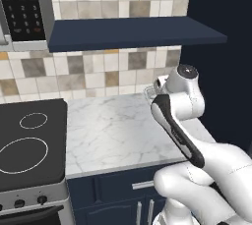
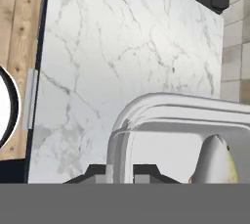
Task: Place the tupperware on the second highest shelf of the fridge. Make space for the tupperware among the existing items by rearranging them on the shelves if needed. Close the fridge door when finished.
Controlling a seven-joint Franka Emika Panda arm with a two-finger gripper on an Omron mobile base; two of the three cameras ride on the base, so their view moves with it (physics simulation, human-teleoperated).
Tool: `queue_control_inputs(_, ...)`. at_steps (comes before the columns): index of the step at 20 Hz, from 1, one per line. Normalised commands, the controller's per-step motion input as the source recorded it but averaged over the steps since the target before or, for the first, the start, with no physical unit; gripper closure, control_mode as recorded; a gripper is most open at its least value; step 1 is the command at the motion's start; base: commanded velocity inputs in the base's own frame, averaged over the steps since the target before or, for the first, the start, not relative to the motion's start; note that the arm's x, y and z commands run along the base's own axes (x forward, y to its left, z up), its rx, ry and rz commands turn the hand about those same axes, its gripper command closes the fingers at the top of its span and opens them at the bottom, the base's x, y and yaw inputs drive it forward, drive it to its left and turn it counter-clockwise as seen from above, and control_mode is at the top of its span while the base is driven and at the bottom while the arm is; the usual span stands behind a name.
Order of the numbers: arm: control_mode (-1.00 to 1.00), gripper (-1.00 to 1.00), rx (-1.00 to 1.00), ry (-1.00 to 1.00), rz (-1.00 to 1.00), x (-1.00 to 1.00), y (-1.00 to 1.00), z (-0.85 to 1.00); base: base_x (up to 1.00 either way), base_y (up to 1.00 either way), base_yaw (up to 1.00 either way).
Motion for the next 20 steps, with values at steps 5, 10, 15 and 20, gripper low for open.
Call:
queue_control_inputs(5, -1.0, 1.0, -0.11, -0.07, 0.14, -1.0, 0.07, 0.4, 0.0, 0.0, 0.0)
queue_control_inputs(10, -1.0, 1.0, -0.05, -0.04, 0.01, -0.94, -0.02, 0.49, 0.0, 0.0, 0.0)
queue_control_inputs(15, -1.0, 1.0, 0.0, -0.05, 0.04, -0.44, -0.05, 0.66, 0.0, 0.0, 0.0)
queue_control_inputs(20, -1.0, 1.0, 0.0, -0.13, 0.08, -0.4, -0.06, 0.33, 0.0, 0.0, 0.0)
